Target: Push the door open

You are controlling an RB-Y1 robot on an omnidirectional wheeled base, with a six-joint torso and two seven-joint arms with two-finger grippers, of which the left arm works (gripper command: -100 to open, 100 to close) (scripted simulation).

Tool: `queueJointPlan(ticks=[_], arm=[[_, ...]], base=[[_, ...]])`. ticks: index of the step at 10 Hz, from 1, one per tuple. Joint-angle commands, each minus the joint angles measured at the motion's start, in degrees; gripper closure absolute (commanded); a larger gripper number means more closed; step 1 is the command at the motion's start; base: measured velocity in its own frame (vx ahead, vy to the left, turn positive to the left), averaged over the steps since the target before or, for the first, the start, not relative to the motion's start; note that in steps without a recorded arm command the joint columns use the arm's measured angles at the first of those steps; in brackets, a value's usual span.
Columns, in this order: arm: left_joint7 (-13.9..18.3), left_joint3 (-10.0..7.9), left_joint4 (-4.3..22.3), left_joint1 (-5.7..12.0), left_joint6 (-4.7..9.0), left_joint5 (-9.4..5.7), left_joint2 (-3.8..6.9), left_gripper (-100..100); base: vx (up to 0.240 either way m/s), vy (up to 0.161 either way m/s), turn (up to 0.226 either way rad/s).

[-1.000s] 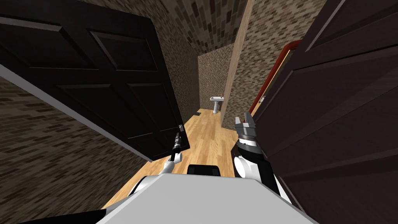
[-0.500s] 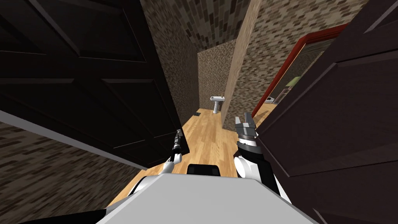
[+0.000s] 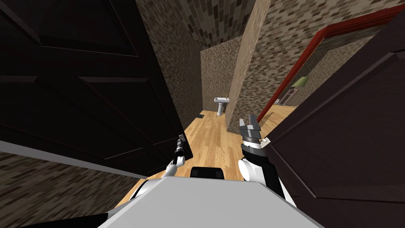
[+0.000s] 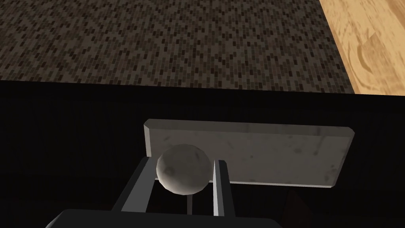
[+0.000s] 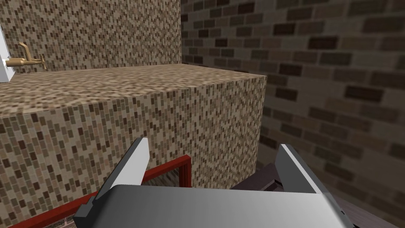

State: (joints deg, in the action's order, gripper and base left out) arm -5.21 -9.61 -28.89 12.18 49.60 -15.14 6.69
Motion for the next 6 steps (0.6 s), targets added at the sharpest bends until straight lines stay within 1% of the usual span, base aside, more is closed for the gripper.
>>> queueJointPlan(ticks=[1, 4, 6], arm=[[0.0, 0.03, 0.1, -0.18, -0.06, 0.01, -0.12, 100], [0.0, 0.03, 0.1, -0.18, -0.06, 0.01, -0.12, 100], [-0.5, -1.04, 0.4, -0.28, -0.27, -0.78, 0.18, 100]], base=[[-0.030, -0.013, 0.000], [-0.010, -0.004, 0.002], [0.135, -0.021, 0.038]])
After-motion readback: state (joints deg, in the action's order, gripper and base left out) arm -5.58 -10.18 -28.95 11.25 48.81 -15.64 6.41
